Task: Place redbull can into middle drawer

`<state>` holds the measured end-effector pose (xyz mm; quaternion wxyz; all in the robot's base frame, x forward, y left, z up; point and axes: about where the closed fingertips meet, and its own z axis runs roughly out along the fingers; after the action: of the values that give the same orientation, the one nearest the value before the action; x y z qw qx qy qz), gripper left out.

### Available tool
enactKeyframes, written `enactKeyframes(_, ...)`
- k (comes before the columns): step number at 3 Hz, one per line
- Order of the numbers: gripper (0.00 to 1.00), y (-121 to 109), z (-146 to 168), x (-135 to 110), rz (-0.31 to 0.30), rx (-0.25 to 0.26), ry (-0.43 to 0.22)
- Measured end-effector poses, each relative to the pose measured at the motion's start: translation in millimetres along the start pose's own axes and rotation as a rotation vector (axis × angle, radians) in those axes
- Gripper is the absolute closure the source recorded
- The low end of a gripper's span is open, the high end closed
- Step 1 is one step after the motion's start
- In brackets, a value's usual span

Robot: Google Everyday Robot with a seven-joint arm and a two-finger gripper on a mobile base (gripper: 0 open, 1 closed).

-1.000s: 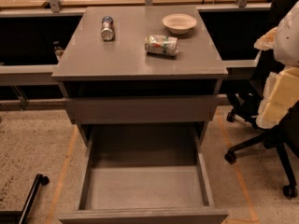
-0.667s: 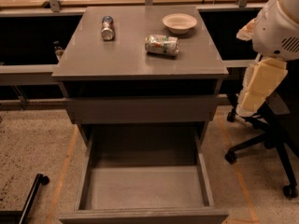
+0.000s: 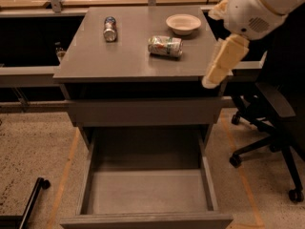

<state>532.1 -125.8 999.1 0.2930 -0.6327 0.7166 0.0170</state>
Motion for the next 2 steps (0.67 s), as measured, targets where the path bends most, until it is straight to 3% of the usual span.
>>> enactKeyframes(1,0.00,-3.4,2.6,-2.9,0.006,0.000,-0.020)
enactKeyframes(2,0.00,2.6,3.3,3.0,0.040,-0.013,0.000)
